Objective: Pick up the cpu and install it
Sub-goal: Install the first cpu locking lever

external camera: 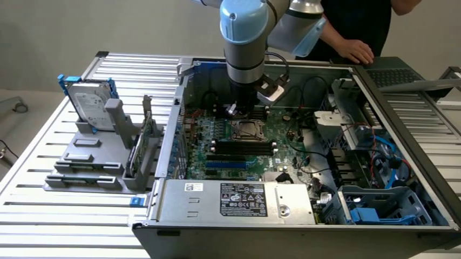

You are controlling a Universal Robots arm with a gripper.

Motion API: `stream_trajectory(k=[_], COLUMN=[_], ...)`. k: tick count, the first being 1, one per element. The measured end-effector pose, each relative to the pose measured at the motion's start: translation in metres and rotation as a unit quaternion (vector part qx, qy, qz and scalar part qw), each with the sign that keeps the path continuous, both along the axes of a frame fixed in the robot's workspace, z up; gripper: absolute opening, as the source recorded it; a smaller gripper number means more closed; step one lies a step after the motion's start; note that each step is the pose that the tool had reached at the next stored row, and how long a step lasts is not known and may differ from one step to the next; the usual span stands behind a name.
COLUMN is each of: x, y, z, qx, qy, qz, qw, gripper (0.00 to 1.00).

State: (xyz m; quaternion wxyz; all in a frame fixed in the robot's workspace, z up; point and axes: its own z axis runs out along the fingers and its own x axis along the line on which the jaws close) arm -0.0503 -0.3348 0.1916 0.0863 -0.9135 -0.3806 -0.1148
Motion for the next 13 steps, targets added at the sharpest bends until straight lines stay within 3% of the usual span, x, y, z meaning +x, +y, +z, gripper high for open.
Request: stream_trajectory(k=[13], x=[0.004], y=[0.0], z=[-0.0004], qx=[0.0], qy=[0.0], qz=[-0.005], qw=[1.0], gripper=[0.11])
